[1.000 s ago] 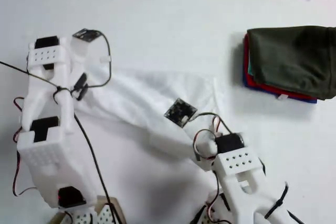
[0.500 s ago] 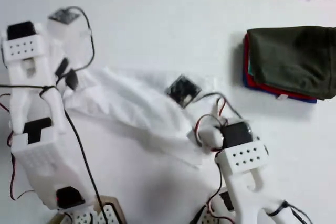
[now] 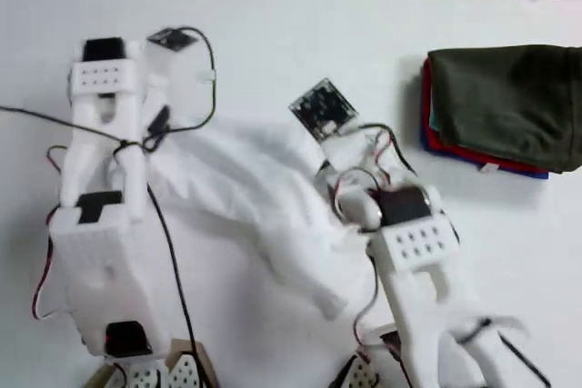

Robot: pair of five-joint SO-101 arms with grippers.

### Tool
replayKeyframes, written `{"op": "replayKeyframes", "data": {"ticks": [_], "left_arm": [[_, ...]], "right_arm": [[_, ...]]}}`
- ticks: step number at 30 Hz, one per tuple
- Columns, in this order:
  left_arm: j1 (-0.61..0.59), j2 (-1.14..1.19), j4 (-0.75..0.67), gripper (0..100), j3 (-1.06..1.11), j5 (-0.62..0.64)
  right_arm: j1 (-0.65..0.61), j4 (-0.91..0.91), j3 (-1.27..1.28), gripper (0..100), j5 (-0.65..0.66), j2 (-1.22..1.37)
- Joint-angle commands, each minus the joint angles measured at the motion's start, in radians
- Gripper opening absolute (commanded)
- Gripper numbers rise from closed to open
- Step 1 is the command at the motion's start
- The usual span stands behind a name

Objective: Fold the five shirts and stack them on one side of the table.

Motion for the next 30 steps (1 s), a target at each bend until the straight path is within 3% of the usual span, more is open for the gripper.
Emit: {"op": "replayKeyframes", "data": {"ticks": [1, 9, 15, 22, 30], "left_arm": [[-0.003, 0.037, -0.049, 3, 0.001, 0.018], [-0.155, 0.178, -0.061, 3, -0.001, 0.002], [-0.241, 0.184, -0.064, 3, -0.036, -0.057], [-0.256, 0.189, 0.031, 3, -0.17, -0.057], [-0.236, 0.186, 0.109, 3, -0.403, -0.046]], "right_arm": [[0.013, -0.091, -0.077, 1.8, -0.006, 0.226], [0.018, -0.114, -0.393, 1.8, -0.006, 0.782], [0.087, -0.03, -0.638, 1.8, -0.006, 1.017], [0.117, 0.151, -0.848, 1.8, -0.006, 1.07], [0.053, 0.271, -0.873, 1.8, -0.008, 0.889]]}}
